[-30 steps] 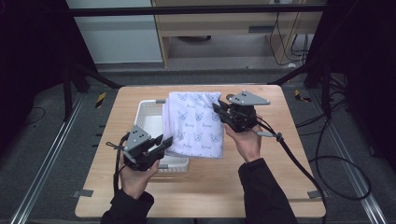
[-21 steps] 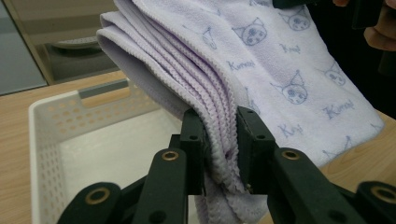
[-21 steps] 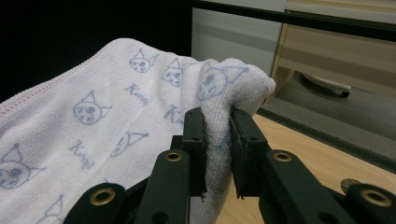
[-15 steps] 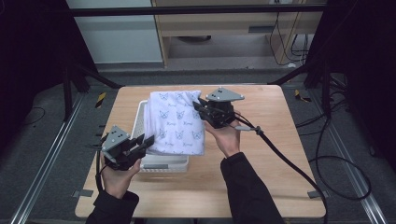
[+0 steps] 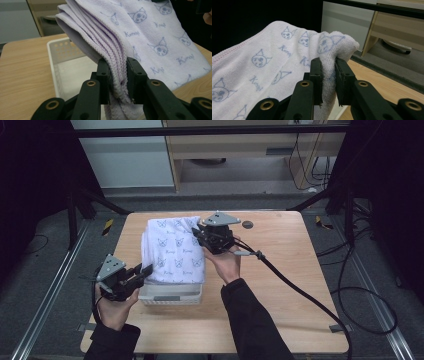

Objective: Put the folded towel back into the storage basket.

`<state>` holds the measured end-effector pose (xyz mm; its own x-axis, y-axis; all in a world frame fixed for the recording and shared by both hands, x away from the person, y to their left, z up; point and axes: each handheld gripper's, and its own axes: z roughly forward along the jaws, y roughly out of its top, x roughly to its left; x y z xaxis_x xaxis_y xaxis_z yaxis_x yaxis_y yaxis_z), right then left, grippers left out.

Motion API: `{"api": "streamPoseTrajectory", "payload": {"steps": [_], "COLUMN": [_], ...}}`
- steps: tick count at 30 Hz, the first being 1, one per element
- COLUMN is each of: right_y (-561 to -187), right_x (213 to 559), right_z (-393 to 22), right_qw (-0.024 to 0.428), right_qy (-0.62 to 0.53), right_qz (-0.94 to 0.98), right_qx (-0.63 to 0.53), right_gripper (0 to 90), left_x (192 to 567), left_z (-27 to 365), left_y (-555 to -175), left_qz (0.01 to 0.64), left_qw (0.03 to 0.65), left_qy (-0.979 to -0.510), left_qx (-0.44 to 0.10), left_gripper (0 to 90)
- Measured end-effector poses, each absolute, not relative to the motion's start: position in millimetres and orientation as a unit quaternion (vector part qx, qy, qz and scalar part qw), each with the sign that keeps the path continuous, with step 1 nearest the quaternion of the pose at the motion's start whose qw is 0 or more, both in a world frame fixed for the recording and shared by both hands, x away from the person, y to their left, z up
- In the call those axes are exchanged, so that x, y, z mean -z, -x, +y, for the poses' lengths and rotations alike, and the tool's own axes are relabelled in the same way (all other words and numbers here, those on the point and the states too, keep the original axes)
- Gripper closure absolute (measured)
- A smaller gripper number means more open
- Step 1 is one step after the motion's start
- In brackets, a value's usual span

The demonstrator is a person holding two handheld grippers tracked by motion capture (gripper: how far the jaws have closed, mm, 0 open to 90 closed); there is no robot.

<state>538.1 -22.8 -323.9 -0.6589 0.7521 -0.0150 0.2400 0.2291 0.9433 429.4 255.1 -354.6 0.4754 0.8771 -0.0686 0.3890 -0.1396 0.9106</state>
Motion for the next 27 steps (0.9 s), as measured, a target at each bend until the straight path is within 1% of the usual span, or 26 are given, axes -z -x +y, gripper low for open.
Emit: {"api": "streamPoseTrajectory", "payload": {"steps": [14, 27], "right_y": [-554, -570], "right_x": [339, 364], "right_z": [2, 15], "right_qw": [0.233, 0.223], "right_qy": [-0.33, -0.341], "right_qz": [0.757, 0.772], "right_qx": [-0.513, -0.488], "right_gripper": [77.8, 77.7], "left_x": [370, 392], "left_z": [274, 277], "left_y": [-441, -457], "left_qz": [0.471, 0.479], "left_qw": [0.465, 0.434], "left_qy": [-0.707, -0.722], "left_qx": [-0.25, -0.246], "left_gripper": [73.2, 73.2]}}
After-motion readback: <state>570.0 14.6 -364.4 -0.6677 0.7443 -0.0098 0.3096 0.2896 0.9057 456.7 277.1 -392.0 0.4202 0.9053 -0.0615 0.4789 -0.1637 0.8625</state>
